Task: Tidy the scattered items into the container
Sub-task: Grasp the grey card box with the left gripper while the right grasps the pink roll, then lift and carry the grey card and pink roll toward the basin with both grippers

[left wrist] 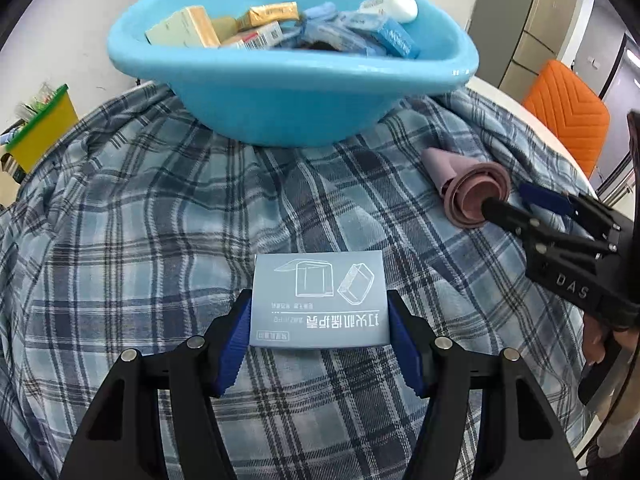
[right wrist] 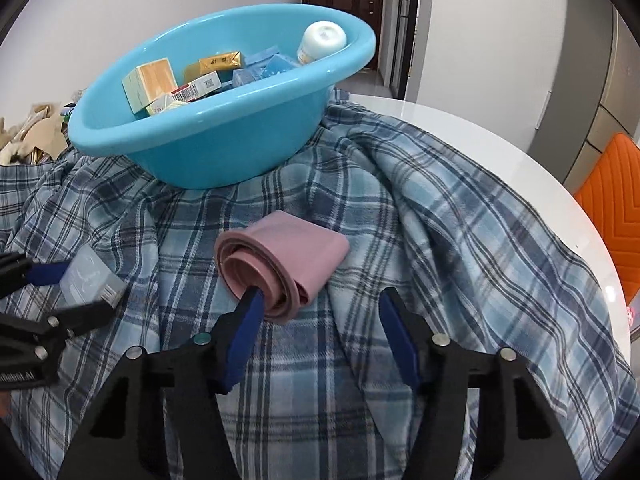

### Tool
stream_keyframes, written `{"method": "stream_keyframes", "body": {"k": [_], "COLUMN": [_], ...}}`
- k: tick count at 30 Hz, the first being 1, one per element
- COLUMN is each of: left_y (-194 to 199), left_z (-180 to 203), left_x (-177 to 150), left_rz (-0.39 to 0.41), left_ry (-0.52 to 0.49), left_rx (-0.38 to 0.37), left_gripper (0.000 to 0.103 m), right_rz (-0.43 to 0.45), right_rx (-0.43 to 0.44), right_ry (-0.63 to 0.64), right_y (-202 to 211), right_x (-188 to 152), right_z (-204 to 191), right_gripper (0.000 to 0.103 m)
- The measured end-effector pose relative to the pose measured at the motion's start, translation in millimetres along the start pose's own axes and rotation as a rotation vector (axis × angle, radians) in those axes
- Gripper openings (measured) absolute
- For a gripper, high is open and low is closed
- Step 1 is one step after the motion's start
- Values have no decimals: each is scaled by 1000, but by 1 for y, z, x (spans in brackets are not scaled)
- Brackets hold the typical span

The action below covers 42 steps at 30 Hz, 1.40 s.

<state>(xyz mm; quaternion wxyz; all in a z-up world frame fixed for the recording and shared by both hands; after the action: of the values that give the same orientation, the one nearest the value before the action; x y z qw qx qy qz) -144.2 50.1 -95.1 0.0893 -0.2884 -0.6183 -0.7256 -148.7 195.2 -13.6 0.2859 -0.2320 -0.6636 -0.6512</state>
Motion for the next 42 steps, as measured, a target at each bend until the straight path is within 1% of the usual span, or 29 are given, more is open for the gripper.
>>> {"method": "stream_keyframes", "body": {"k": [2, 6, 9, 10, 11, 12, 14, 17, 20, 23, 25, 28, 32, 35, 39, 42], "left_y": [-3, -8, -9, -8, -8, -6, -2, 10, 25, 41, 51, 66, 83, 95, 101, 102], "left_z": [-2, -4, -2, 0, 0, 0, -3, -5, -6, -5, -4, -1, 2, 5, 7, 7], "left_x": [-3, -1, -1, -2, -2, -2, 0, 1, 2, -3, -10, -28, -49, -62, -76, -83], "left_rz": [-13, -9, -5, -1, 5, 17, 42, 78, 114, 154, 178, 218, 252, 284, 284, 275], "left_ry": [5, 5, -9, -20, -29, -29, -19, 0, 20, 20, 20, 54, 100, 124, 124, 120], "left_rx": [14, 31, 41, 45, 48, 49, 49, 50, 39, 59, 78, 99, 75, 76, 87, 100], "left_gripper": [66, 68, 70, 69, 66, 66, 65, 65, 65, 65, 65, 65, 65, 65, 65, 65], "right_rz": [-3, -12, -10, -6, 2, 6, 11, 19, 40, 52, 58, 77, 117, 152, 177, 165], "right_rx": [9, 4, 23, 36, 56, 76, 71, 112, 110, 122, 140, 167, 177, 175, 157, 139], "right_ry": [-12, -31, -80, -91, -97, -106, -116, -159, -154, -152, -154, -152, -149, -169, -186, -192], "right_y": [-3, -11, -15, -15, -14, -13, -9, 1, 15, 31, 43, 64, 91, 109, 124, 124], "right_x": [2, 2, 2, 2, 3, 3, 2, -3, -10, -20, -28, -38, -52, -60, -71, -81], "right_z": [0, 2, 5, 6, 5, 5, 6, 11, 11, 7, 4, -5, -13, -18, -24, -28], "right_gripper": [59, 59, 59, 55, 37, 30, 26, 24, 23, 23, 23, 23, 23, 23, 23, 23]}}
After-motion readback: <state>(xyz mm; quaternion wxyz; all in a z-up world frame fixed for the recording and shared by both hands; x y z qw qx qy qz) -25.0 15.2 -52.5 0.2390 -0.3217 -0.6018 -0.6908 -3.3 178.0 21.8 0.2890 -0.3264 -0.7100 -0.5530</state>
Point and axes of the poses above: each gripper's, at about its wrist camera, not at the fingertips, and y roughly against the way its jaws point, z to its right, x to its top, the point moved 4 cm from there along -y, roughly the way its jaws point, and after that the axes turned 3 degrees about z, right-handed, at the moved point
